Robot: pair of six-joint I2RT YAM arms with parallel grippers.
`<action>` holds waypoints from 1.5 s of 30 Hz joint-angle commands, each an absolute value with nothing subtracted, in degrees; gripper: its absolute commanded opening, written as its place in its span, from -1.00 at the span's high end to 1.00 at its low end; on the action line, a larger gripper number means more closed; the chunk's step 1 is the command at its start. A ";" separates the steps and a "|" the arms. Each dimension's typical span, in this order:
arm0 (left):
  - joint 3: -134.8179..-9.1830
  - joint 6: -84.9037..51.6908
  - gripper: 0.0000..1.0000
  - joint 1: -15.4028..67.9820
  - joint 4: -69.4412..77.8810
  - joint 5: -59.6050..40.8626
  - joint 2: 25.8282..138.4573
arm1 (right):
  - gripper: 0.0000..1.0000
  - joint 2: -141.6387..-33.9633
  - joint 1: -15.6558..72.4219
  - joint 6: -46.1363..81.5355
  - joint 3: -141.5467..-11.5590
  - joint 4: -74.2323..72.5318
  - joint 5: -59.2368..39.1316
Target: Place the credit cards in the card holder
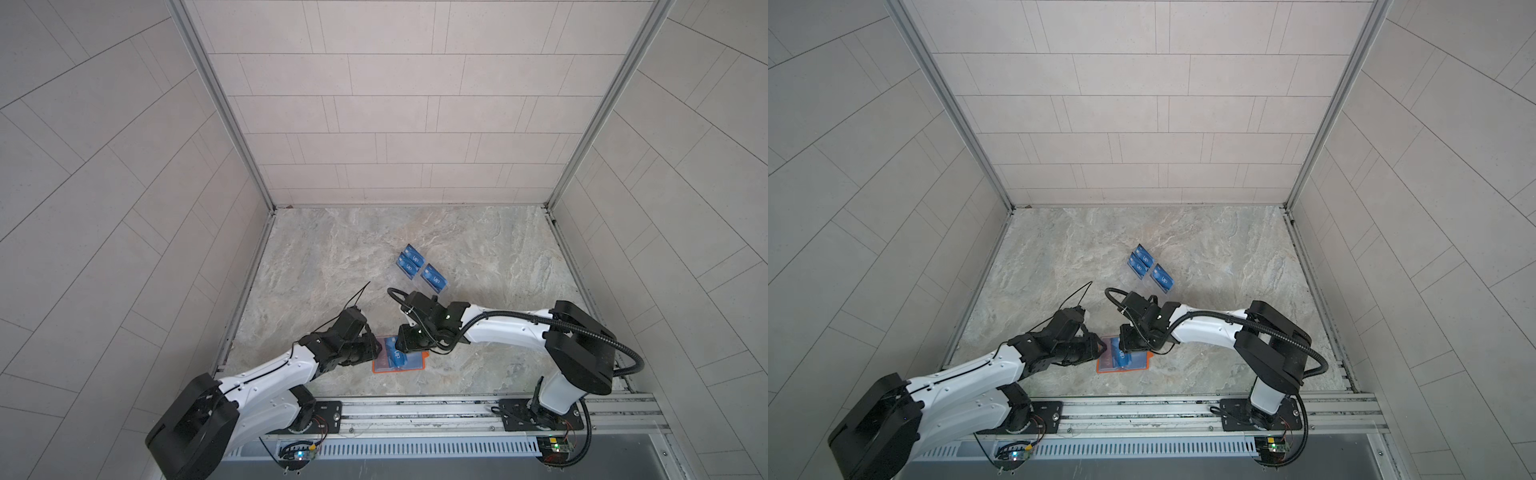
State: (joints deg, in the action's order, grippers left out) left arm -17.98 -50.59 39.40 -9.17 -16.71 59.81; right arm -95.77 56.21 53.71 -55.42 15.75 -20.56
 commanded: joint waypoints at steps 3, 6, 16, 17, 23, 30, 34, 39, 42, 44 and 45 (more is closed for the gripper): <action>-17.09 -50.36 0.19 39.55 -8.70 -16.43 60.21 | 0.25 -98.38 56.87 52.82 -56.05 18.13 -20.34; -16.94 -50.38 0.19 39.50 -8.79 -16.43 59.95 | 0.17 -98.86 57.05 52.64 -56.75 17.92 -20.56; -16.60 -50.78 0.19 39.55 -8.39 -16.68 59.93 | 0.16 -100.63 57.57 53.55 -57.70 15.38 -23.19; -16.52 -50.76 0.20 39.55 -8.27 -16.70 59.99 | 0.17 -100.63 57.65 53.83 -57.65 14.95 -23.37; -15.69 -51.35 0.20 39.55 -7.02 -17.08 60.20 | 0.17 -100.91 57.83 55.43 -57.48 12.39 -24.64; -14.68 -52.35 0.20 39.55 -4.67 -17.90 60.90 | 0.17 -101.98 58.25 57.66 -57.19 8.41 -26.05; -14.75 -52.43 0.20 39.52 -3.65 -18.80 62.11 | 0.17 -103.05 58.53 58.35 -57.71 7.11 -26.40; -14.69 -52.71 0.21 39.55 -4.28 -18.64 61.33 | 0.17 -103.02 58.71 58.14 -58.31 7.56 -26.07; -15.57 -52.18 0.20 39.55 -6.60 -17.81 60.23 | 0.17 -101.39 58.62 55.44 -59.19 12.44 -24.18; -16.66 -51.40 0.16 39.54 -9.34 -16.60 59.32 | 0.17 -99.71 58.56 53.66 -59.15 15.77 -22.35; -17.44 -50.82 0.13 39.48 -10.79 -16.15 58.84 | 0.16 -98.76 58.46 53.09 -58.88 16.95 -21.50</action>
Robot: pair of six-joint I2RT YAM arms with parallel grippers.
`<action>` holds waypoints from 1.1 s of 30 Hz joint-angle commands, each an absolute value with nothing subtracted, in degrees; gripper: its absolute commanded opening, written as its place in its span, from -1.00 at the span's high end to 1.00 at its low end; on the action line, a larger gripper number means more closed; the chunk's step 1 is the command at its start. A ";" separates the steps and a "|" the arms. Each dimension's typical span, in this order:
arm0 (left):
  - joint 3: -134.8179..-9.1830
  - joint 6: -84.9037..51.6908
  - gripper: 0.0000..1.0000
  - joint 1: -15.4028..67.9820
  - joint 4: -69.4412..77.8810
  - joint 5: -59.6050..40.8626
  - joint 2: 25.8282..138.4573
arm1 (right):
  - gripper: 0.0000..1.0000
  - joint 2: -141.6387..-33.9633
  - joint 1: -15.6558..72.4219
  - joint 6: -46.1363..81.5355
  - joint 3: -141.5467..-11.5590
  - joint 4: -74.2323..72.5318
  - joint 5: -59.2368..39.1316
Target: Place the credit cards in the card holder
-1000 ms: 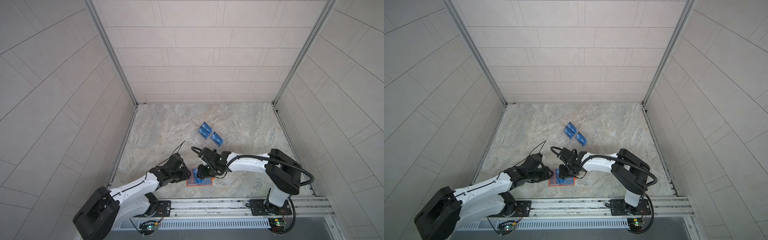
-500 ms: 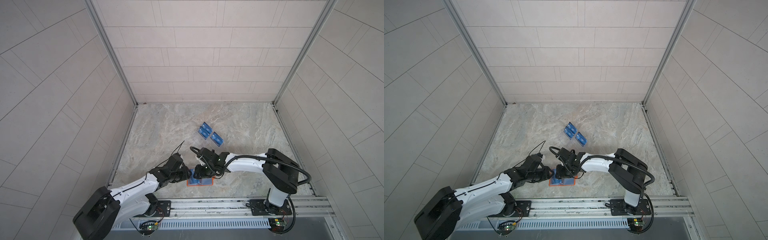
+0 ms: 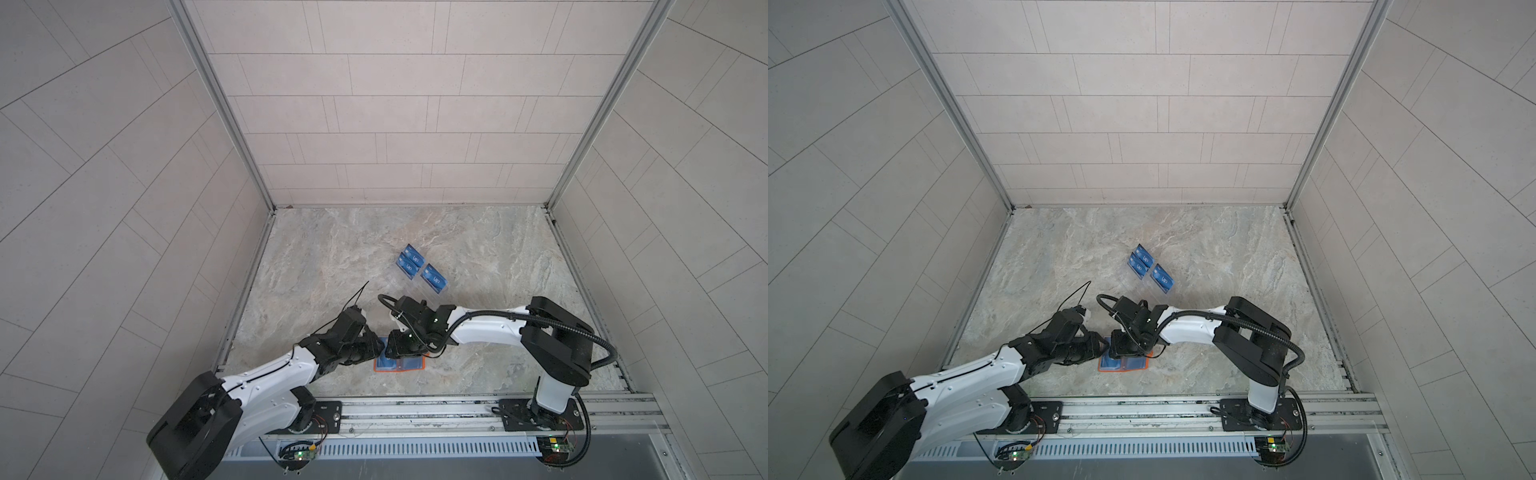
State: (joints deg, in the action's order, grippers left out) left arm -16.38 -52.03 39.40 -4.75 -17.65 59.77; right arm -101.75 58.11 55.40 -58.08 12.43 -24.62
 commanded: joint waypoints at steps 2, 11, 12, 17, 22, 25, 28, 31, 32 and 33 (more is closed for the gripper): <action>-19.06 -49.58 0.09 39.55 -14.24 -15.02 58.13 | 0.17 -97.13 58.36 52.17 -58.21 18.55 -20.26; -22.43 -48.06 -0.20 39.55 -19.89 -15.21 57.99 | 0.39 -98.92 57.88 50.12 -58.13 16.06 -21.30; -22.42 -48.23 -0.25 39.50 -19.63 -15.78 58.17 | 0.46 -99.69 57.88 50.02 -58.48 15.56 -21.57; -23.26 -48.13 -0.31 39.54 -19.26 -17.78 60.57 | 0.65 -102.33 57.73 48.97 -58.57 14.48 -22.77; -22.79 -49.36 -0.33 39.55 -16.35 -20.95 62.64 | 0.67 -102.34 56.74 48.21 -55.40 15.15 -21.19; -22.91 -49.94 -0.34 39.55 -14.72 -22.93 64.26 | 0.68 -101.63 56.00 48.84 -52.85 13.79 -21.16; -23.64 -49.97 -0.34 39.52 -15.20 -23.52 65.21 | 0.69 -100.94 55.68 49.23 -51.13 12.73 -21.53; -24.05 -49.67 -0.33 39.52 -16.07 -22.96 65.63 | 0.69 -98.77 55.68 49.57 -49.31 11.48 -21.61; -23.96 -49.64 -0.34 39.55 -16.09 -23.10 65.87 | 0.69 -97.78 55.64 49.53 -48.93 11.30 -21.70; -24.05 -49.66 -0.33 39.63 -16.08 -23.28 66.28 | 0.69 -96.78 55.63 49.42 -48.57 11.01 -21.88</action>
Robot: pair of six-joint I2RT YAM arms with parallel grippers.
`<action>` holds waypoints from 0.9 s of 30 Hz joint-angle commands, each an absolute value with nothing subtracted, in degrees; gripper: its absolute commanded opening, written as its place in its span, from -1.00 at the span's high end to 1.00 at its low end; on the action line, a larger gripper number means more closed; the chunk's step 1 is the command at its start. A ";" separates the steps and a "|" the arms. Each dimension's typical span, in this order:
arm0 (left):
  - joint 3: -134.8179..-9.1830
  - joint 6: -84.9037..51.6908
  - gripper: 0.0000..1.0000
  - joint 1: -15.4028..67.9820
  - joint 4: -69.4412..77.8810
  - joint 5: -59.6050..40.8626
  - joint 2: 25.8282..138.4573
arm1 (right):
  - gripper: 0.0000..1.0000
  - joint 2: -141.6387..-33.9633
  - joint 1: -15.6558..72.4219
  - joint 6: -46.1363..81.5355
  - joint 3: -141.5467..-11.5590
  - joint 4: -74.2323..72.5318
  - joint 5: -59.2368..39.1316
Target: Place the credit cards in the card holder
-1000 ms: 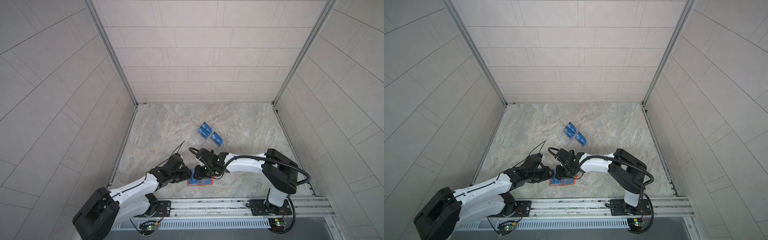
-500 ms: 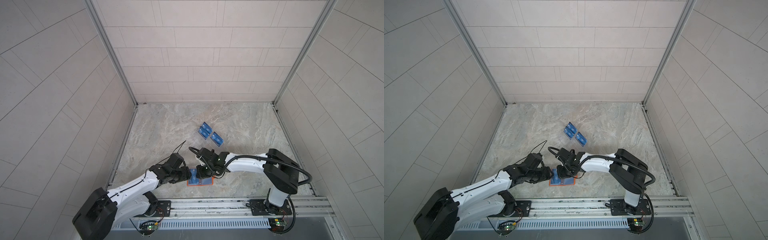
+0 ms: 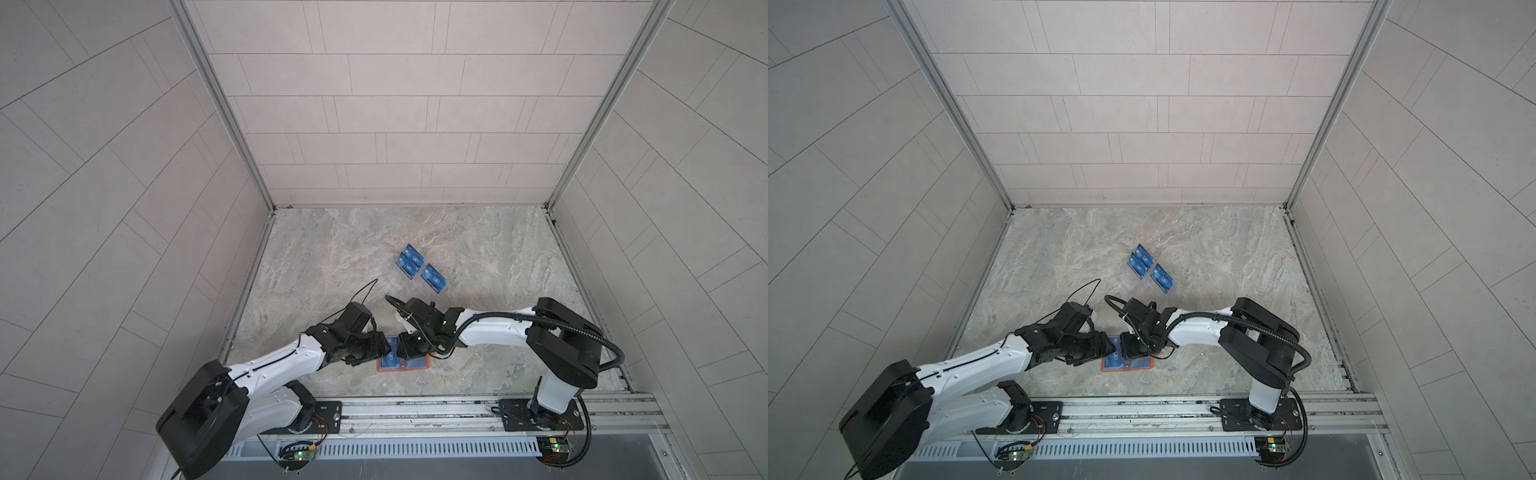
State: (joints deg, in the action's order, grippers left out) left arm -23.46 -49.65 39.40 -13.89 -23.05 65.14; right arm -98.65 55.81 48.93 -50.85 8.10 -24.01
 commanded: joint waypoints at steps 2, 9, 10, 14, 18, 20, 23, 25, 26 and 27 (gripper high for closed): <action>-24.08 -49.66 -0.32 39.74 -15.93 -23.29 66.62 | 0.69 -94.95 55.63 48.77 -48.25 10.81 -22.07; -25.25 -49.57 -0.30 40.41 -15.29 -23.20 67.60 | 0.68 -91.02 55.20 47.90 -47.11 7.74 -25.12; -25.38 -49.57 -0.30 40.57 -15.22 -23.11 67.81 | 0.67 -90.36 55.20 47.86 -47.11 7.82 -25.05; -26.26 -49.65 -0.30 41.63 -14.94 -22.99 68.64 | 0.67 -87.82 54.52 46.02 -48.06 14.33 -21.24; -25.95 -50.19 -0.29 41.84 -13.81 -22.96 69.16 | 0.67 -88.64 53.42 43.61 -48.61 20.03 -18.08; -26.08 -50.69 -0.28 41.88 -13.80 -22.53 68.95 | 0.67 -89.63 52.79 43.87 -47.39 18.02 -19.32; -26.00 -51.06 -0.29 41.92 -13.71 -22.23 68.70 | 0.67 -91.41 52.38 44.73 -46.28 14.66 -21.64; -26.04 -51.05 -0.29 41.90 -13.66 -22.57 69.16 | 0.67 -92.71 52.38 44.35 -46.70 14.42 -21.93; -26.02 -51.02 -0.30 41.92 -13.79 -22.59 69.39 | 0.67 -93.28 52.30 44.09 -47.00 14.63 -22.04; -25.93 -51.04 -0.30 41.92 -13.80 -22.59 69.43 | 0.67 -93.58 52.29 43.96 -47.11 14.59 -21.91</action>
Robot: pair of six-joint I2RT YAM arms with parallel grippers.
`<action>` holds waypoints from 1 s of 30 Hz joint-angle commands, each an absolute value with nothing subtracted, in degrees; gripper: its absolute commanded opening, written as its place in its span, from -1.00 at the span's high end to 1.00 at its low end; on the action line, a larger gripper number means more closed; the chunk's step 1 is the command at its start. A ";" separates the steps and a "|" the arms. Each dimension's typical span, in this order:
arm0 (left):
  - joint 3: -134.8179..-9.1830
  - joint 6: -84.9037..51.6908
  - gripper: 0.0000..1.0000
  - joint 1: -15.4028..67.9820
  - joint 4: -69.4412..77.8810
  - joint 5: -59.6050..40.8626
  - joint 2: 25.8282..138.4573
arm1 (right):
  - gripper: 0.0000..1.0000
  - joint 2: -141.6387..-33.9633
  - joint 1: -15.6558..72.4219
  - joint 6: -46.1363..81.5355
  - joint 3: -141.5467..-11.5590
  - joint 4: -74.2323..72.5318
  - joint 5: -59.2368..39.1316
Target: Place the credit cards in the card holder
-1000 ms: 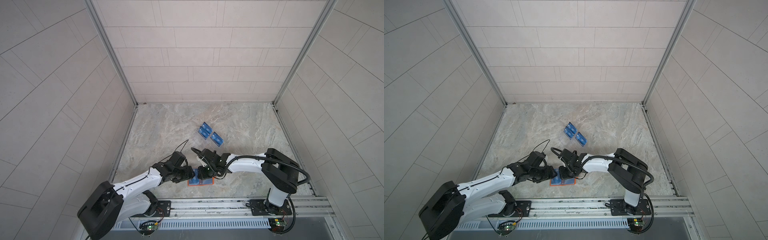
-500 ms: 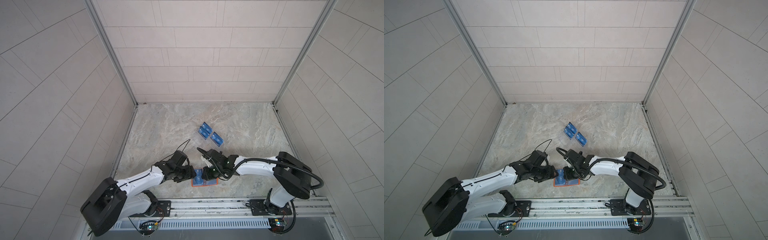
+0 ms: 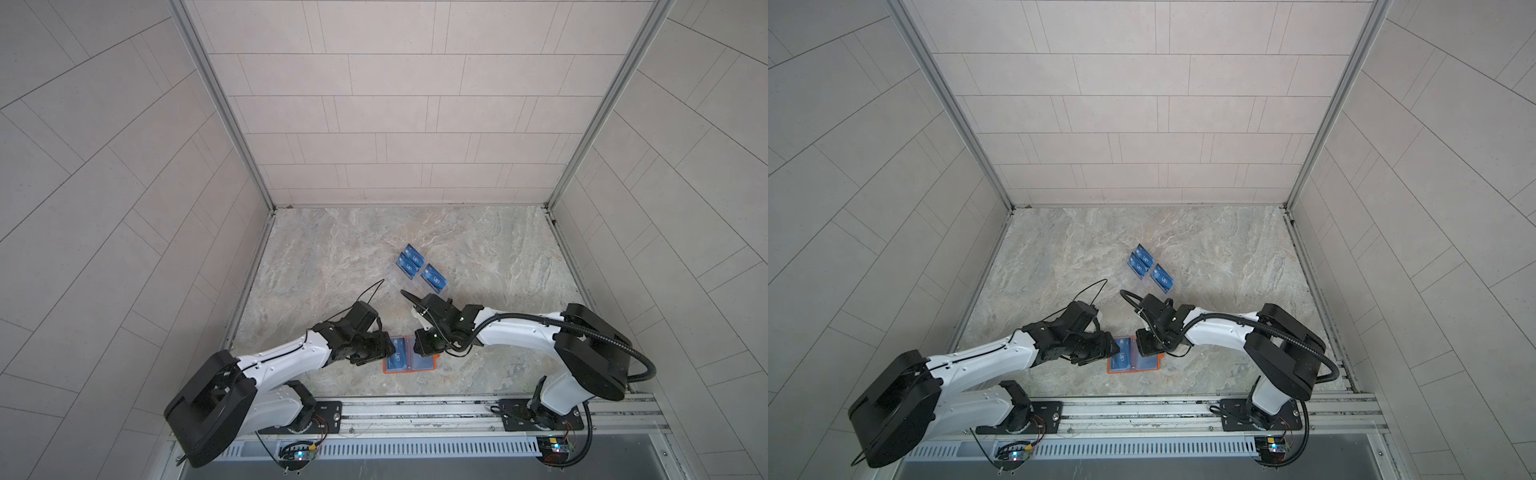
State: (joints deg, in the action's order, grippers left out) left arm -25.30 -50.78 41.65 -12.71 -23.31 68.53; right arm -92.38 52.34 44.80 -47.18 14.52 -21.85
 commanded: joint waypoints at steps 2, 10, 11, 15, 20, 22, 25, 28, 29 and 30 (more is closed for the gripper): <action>-25.72 -51.12 -0.31 41.88 -13.97 -22.50 69.51 | 0.67 -94.19 52.23 43.70 -47.11 15.16 -21.24; -26.10 -51.46 -0.35 42.23 -11.30 -24.02 71.15 | 0.67 -95.25 51.61 43.63 -44.73 16.70 -19.47; -26.26 -51.38 -0.35 42.44 -11.00 -24.31 71.76 | 0.67 -95.35 51.59 43.69 -44.50 16.47 -19.42; -25.39 -53.36 -0.34 42.80 -6.44 -27.10 73.80 | 0.67 -95.62 51.59 44.03 -44.12 15.35 -19.96; -24.71 -55.63 -0.29 42.80 -3.58 -28.06 72.11 | 0.68 -96.10 51.50 44.05 -44.05 14.33 -20.91; -25.19 -55.61 -0.28 42.79 -4.37 -27.61 70.69 | 0.68 -96.31 51.50 44.12 -44.12 14.17 -21.01; -25.33 -56.42 -0.21 42.78 -3.15 -27.97 69.21 | 0.68 -96.16 51.50 44.21 -44.28 14.06 -21.16; -25.45 -57.92 -0.13 42.76 -1.53 -28.39 68.09 | 0.68 -95.76 51.55 44.29 -44.46 14.06 -20.92; -25.81 -57.72 -0.11 42.76 -2.06 -28.24 67.65 | 0.68 -95.77 51.51 44.30 -44.47 14.12 -20.91; -26.17 -57.39 -0.11 42.88 -2.91 -27.77 67.44 | 0.68 -95.71 51.50 44.30 -44.48 14.07 -20.84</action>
